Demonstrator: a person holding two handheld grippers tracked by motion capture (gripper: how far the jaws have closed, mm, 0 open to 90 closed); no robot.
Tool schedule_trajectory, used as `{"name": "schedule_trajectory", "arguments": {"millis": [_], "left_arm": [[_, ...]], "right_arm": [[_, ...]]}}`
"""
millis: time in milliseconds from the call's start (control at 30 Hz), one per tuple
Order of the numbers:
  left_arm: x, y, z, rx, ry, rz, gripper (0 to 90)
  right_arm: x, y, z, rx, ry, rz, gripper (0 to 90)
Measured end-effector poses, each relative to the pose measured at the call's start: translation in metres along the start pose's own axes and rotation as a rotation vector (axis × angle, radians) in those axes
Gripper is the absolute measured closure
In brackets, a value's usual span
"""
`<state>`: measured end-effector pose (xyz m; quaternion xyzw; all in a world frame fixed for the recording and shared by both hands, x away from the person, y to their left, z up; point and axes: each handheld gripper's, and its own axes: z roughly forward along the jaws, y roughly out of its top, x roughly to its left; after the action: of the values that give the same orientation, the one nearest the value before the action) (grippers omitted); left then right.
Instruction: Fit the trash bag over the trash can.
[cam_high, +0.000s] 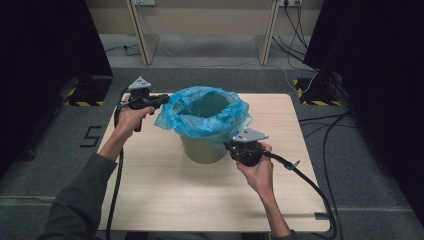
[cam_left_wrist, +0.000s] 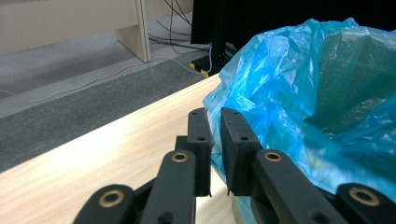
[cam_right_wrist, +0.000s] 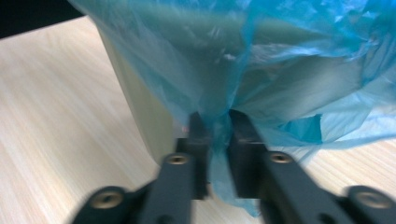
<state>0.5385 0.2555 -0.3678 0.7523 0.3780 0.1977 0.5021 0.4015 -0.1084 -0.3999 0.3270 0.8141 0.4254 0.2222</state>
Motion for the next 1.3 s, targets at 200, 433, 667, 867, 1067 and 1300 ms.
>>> {"name": "schedule_trajectory", "arguments": {"millis": [200,433,667,867,1067,1300], "left_arm": [[0.003,-0.023,-0.008,-0.021,-0.04,-0.039,84.8],[-0.013,-0.044,-0.021,-0.026,-0.073,-0.004,85.0],[-0.021,-0.058,-0.03,-0.028,-0.062,0.03,85.1],[-0.022,-0.07,-0.018,0.022,-0.068,0.024,78.6],[-0.024,-0.061,-0.035,-0.005,-0.072,0.023,56.2],[-0.022,-0.041,-0.071,-0.081,-0.035,0.036,40.8]], "right_arm": [[-0.015,-0.017,0.008,0.053,0.036,-0.007,90.0],[-0.024,-0.03,0.019,0.099,0.065,0.017,90.0],[-0.031,-0.042,0.021,0.134,0.029,0.029,90.0],[-0.055,-0.054,0.025,0.147,-0.076,0.053,75.1],[-0.054,-0.042,-0.001,0.185,-0.03,0.088,38.7],[-0.046,-0.029,-0.054,0.141,0.088,0.078,31.4]]}}
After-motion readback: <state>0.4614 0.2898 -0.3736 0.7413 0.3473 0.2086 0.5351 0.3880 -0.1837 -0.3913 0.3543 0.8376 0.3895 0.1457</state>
